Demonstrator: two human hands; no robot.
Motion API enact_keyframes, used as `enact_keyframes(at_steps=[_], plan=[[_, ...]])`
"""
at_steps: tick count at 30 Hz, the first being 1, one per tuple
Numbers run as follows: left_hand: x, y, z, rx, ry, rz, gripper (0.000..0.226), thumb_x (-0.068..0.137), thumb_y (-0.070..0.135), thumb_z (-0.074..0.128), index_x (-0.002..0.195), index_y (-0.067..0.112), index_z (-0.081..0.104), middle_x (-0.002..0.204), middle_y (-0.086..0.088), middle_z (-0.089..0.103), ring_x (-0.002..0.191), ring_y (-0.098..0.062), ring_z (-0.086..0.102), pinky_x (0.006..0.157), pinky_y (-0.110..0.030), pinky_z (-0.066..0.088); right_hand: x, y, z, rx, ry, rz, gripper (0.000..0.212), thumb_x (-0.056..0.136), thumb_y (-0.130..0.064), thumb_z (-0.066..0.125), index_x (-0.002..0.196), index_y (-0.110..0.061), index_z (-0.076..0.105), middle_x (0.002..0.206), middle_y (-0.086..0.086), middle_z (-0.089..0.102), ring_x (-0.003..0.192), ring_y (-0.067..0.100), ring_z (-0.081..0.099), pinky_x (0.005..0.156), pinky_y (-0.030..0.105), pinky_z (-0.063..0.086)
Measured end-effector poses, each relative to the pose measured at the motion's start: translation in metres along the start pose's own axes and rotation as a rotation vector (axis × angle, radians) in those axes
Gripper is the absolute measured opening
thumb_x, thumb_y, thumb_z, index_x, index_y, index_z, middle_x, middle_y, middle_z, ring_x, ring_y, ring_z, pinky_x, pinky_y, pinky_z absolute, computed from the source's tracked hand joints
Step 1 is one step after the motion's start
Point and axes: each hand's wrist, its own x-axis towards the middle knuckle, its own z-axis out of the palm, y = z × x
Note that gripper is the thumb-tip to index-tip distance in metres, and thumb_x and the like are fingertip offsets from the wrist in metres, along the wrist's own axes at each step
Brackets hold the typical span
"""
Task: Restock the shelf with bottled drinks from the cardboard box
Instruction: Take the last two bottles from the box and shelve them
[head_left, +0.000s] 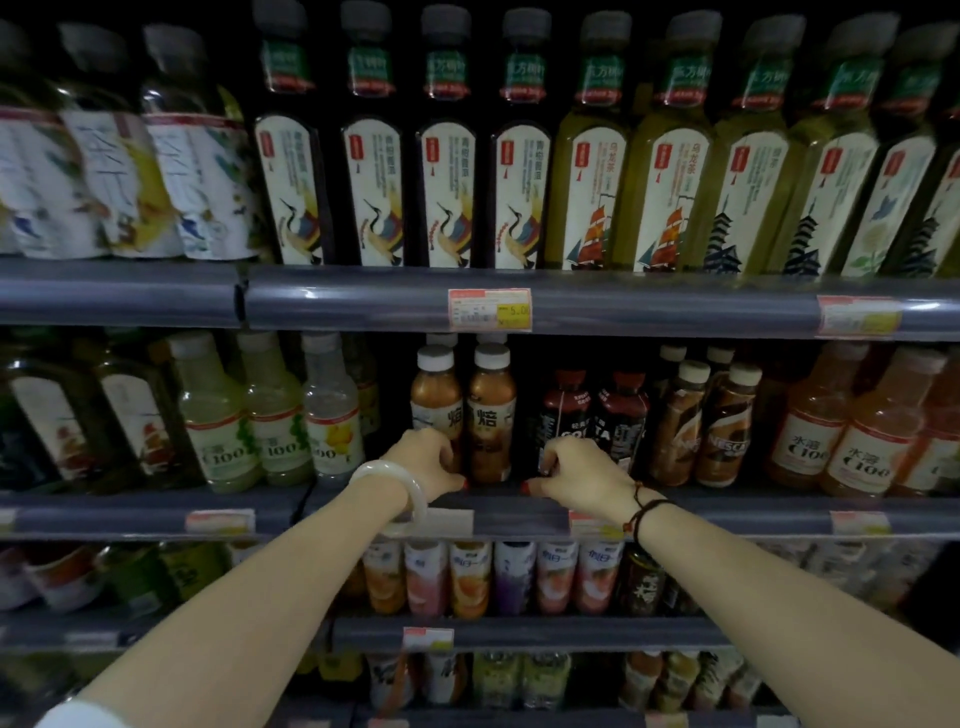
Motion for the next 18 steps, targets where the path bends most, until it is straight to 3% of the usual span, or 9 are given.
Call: enact_keyframes(at_steps=[3,5,9,11,14,18], plan=[[-0.003,-0.018,-0.014,-0.043,0.043,-0.005,0.030,0.078,0.025,0.074,0.099,0.006,0.064,0.093,-0.007,0.064,0.090,-0.024,0.064,0.084,-0.039,0.056,0.001,-0.022,0.013,0.045,0.041,0.001,0.035,0.083,-0.032,0.069,0.101,-0.005,0.057,0.082,0.007,0.060,0.073,0.021,0.058,0.062,0.030,0.044],[-0.002,-0.027,-0.019,-0.058,0.047,0.007,0.030,0.078,0.024,0.075,0.099,0.008,0.061,0.093,-0.006,0.063,0.088,-0.022,0.062,0.081,-0.035,0.055,0.001,-0.032,0.020,0.086,0.062,0.011,0.030,0.084,-0.028,0.068,0.098,-0.005,0.057,0.075,0.004,0.058,0.066,0.019,0.055,0.057,0.028,0.041],[0.001,-0.039,-0.025,-0.079,0.036,-0.001,0.056,0.074,0.024,0.079,0.121,0.005,0.055,0.112,-0.012,0.061,0.098,-0.025,0.060,0.078,-0.030,0.050,0.005,-0.042,0.027,0.130,0.089,0.048,0.021,0.084,-0.025,0.070,0.086,-0.011,0.054,0.068,-0.004,0.054,0.064,0.013,0.054,0.051,0.020,0.039],[0.005,-0.040,-0.025,-0.114,0.023,0.007,0.062,0.074,0.022,0.080,0.126,0.005,0.051,0.117,-0.013,0.060,0.102,-0.026,0.059,0.075,-0.026,0.045,0.011,-0.044,0.029,0.129,0.106,0.070,0.025,0.081,-0.027,0.072,0.090,-0.011,0.054,0.076,0.000,0.060,0.075,0.018,0.060,0.057,0.023,0.044],[0.014,-0.041,-0.022,-0.162,0.007,0.024,0.061,0.076,0.020,0.078,0.128,0.007,0.049,0.121,-0.012,0.061,0.104,-0.024,0.059,0.078,-0.026,0.047,0.025,-0.044,0.033,0.137,0.148,0.090,0.047,0.075,-0.032,0.075,0.111,-0.008,0.055,0.107,0.010,0.066,0.096,0.026,0.065,0.080,0.037,0.055],[0.027,-0.042,-0.016,-0.210,0.010,0.019,0.061,0.078,0.022,0.076,0.130,0.007,0.046,0.128,-0.011,0.058,0.115,-0.026,0.057,0.092,-0.030,0.047,0.039,-0.044,0.037,0.196,0.176,0.098,0.061,0.076,-0.029,0.076,0.123,-0.005,0.045,0.118,0.014,0.062,0.103,0.029,0.064,0.083,0.040,0.055]])
